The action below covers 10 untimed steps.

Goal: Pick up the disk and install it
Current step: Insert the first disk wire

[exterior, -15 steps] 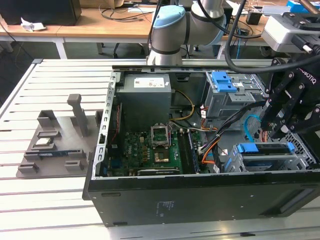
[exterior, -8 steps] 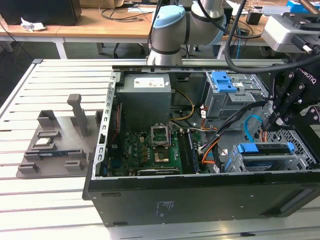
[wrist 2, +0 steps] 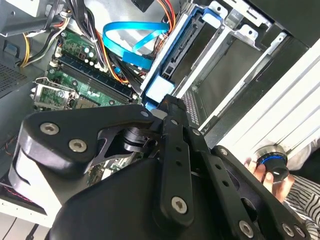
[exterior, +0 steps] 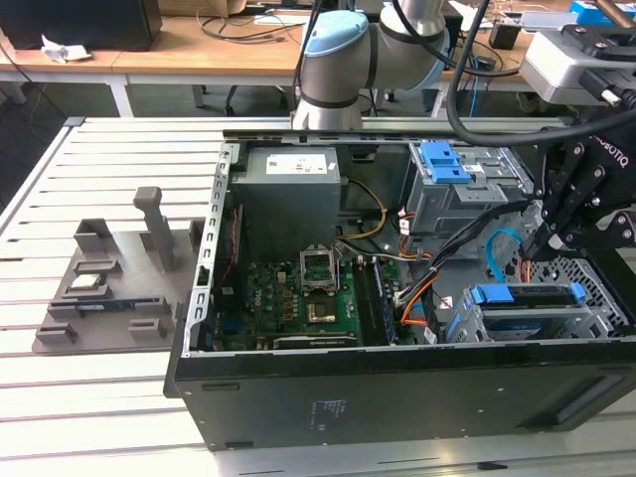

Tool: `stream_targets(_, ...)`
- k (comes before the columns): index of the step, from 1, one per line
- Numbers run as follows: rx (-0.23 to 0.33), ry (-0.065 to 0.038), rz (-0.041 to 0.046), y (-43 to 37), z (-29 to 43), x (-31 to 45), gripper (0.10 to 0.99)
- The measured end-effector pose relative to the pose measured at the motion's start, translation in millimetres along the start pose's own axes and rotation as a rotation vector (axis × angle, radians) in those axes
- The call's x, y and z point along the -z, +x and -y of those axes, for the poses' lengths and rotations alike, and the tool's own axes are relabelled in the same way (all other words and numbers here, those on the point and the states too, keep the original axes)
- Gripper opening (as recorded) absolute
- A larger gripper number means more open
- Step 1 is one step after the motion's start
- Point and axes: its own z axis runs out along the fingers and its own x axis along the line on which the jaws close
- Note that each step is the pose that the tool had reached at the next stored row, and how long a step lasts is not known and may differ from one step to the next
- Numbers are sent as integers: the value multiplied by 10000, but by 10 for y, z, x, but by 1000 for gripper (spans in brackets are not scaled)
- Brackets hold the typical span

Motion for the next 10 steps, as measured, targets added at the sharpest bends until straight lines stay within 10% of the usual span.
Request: stream_targets(10, -4, -47, -33, -226, 306, -69, 106)
